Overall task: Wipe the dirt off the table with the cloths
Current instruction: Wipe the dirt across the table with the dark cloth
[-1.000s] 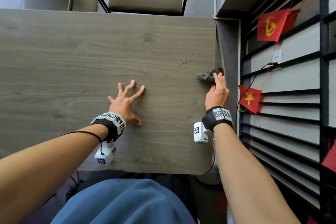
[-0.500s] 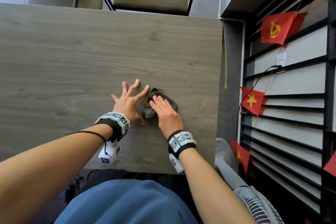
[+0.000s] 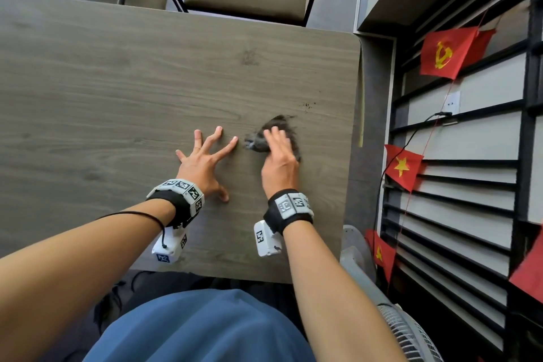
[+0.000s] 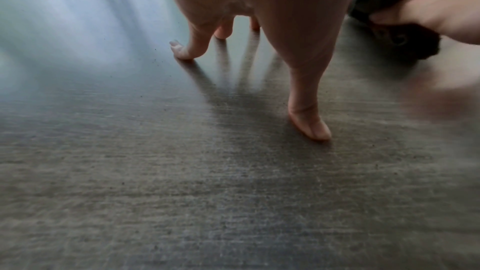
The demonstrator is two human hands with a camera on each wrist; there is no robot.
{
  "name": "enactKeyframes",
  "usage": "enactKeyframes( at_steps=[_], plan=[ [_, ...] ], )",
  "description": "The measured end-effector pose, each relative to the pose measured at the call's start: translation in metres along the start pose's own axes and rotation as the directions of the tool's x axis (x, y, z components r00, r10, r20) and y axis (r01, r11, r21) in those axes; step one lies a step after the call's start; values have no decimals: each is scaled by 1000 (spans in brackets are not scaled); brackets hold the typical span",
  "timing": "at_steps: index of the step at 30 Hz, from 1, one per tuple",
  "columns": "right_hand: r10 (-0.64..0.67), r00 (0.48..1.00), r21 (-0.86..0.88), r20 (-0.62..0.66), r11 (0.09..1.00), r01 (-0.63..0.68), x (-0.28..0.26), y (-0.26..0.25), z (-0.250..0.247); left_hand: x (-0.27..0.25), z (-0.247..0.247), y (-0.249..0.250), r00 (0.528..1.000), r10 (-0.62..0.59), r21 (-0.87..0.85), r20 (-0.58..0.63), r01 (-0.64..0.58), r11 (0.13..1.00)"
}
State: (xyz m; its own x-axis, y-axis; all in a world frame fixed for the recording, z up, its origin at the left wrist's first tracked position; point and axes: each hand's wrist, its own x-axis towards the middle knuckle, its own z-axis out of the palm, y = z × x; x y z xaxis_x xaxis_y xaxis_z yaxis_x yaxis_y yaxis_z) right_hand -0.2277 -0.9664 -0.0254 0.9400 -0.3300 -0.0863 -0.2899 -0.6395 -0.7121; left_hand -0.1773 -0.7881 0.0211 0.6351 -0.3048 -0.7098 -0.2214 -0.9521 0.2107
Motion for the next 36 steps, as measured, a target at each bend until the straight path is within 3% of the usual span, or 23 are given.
enactKeyframes(
  at_steps=[2,5,8,15,20,24,26,29,31,33,36],
  plan=[
    [-83,987,-31,134,996,88,-4,-15,14,0,-1,1,1000,-6,0,3,6,1000],
    [-121,977,-9,176,992,125,11,-7,9,0,-1,1,1000,-11,-8,-6,11,1000],
    [-129,987,-13,95,991,131,32,25,-22,0,1,0,1000,-7,-20,-20,7,1000],
    [45,989,11,-139,999,-44,72,102,-98,0,2,-1,999,-14,-28,-30,13,1000],
    [188,969,31,-159,982,-186,90,103,-117,1,2,0,999,-13,-8,-35,13,1000],
    [108,959,22,-263,994,-106,60,67,-90,2,3,-1,999,2,7,-40,-2,1000],
    [-4,978,21,-209,1000,8,28,37,-61,1,4,-1,999,6,18,-35,-5,1000],
    [-154,988,20,19,988,153,-8,-5,-2,5,7,0,998,6,44,-61,-4,999],
    [-178,974,18,137,984,178,-14,-22,28,9,5,-1,978,29,-20,-208,-34,999],
    [-160,973,25,164,987,158,-2,-28,40,18,-3,-4,925,-1,-145,-380,-58,988],
    [-229,950,-32,213,970,242,24,-17,33,34,-26,-3,892,-105,-225,-441,3,974]
  ],
)
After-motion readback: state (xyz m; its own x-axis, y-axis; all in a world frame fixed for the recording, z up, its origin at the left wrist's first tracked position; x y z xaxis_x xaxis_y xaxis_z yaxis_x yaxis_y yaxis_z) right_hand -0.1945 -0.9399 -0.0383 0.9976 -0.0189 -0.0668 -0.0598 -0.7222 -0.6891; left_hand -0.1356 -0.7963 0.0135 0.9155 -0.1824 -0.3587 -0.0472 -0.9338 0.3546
